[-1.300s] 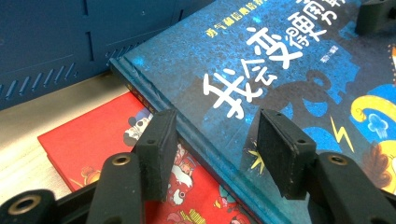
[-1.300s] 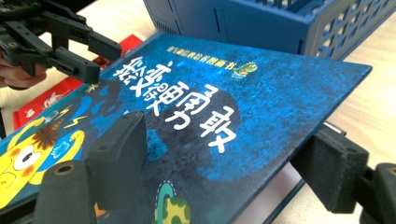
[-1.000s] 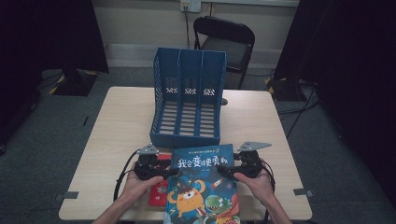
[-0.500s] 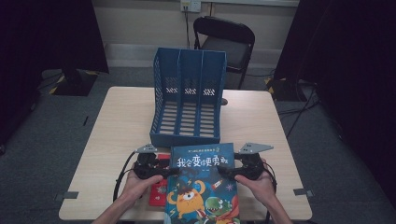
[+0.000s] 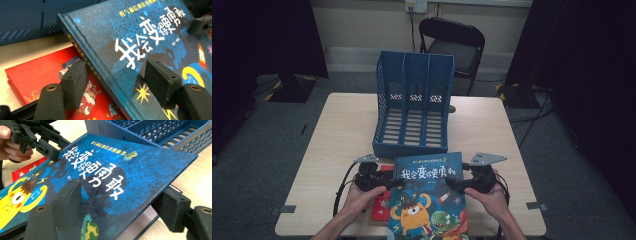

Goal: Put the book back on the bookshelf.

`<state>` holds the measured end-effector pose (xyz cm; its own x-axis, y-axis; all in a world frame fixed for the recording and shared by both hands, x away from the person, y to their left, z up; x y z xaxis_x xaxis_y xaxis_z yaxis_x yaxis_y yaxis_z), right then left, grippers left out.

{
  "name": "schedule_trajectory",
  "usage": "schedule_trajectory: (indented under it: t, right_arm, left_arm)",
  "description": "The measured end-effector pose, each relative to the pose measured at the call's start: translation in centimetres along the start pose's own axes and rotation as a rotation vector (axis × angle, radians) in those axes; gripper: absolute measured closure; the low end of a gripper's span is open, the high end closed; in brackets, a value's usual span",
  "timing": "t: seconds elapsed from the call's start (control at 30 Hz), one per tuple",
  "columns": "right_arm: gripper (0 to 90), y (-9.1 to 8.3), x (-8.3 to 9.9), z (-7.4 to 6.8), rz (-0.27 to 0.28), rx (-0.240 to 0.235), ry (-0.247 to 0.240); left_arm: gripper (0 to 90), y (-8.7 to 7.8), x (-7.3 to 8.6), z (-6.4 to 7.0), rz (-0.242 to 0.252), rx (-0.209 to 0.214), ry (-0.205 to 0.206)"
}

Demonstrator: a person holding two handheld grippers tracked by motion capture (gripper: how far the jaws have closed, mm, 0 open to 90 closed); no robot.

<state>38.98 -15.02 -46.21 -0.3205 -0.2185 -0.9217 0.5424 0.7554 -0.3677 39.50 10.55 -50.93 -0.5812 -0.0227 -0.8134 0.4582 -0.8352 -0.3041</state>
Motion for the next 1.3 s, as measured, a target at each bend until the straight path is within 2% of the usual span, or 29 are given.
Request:
schedule_trajectory:
  t: [0.13, 0.27, 0.47, 0.63, 0.9, 1.07, 1.17, 1.3]
  right_arm:
    - [26.5, 0.1, 0.2, 0.0, -0.014, -0.004, -0.001]
    - [26.3, 0.4, 0.8, 0.2, -0.040, 0.007, 0.013]
    - [26.5, 0.6, 0.7, 0.1, -0.042, 0.020, 0.010]
    - [27.8, 0.7, 0.3, 0.0, -0.030, 0.037, 0.007]
    - [28.7, 0.9, -0.3, 0.0, -0.019, 0.058, 0.008]
    - [28.9, 1.0, -0.3, 0.0, -0.027, 0.064, 0.016]
    - [29.2, 1.0, -0.5, -0.1, -0.021, 0.072, 0.013]
    - [29.6, 0.9, -1.0, -0.1, -0.010, 0.080, 0.017]
  left_arm:
    - [36.1, 0.2, 0.1, 0.3, -0.007, 0.045, -0.038]
    - [40.0, 0.1, 0.2, 0.3, -0.020, 0.071, -0.059]
    - [40.9, 0.0, 0.0, 0.5, -0.023, 0.066, -0.070]
    - [42.8, -0.2, -0.2, 0.5, -0.025, 0.085, -0.091]
    - [45.1, -0.4, -0.6, 0.6, -0.001, 0.082, -0.095]
    - [45.6, -0.4, -0.5, 0.5, -0.004, 0.090, -0.095]
    - [46.6, -0.6, -0.8, 0.6, 0.007, 0.093, -0.100]
    - [51.1, -1.0, -1.2, 0.9, 0.039, 0.118, -0.110]
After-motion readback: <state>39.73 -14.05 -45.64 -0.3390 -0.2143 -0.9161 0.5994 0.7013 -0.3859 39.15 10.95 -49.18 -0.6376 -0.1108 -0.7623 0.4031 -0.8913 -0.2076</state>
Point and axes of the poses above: each handheld gripper's, and its own axes: y roughly forward along the jaws, x roughly out of its underside, z roughly to its right, the point moved 7 cm from there along y, roughly forward along the jaws, and after that the axes turned 12 degrees about z, right-handed, at the moved point
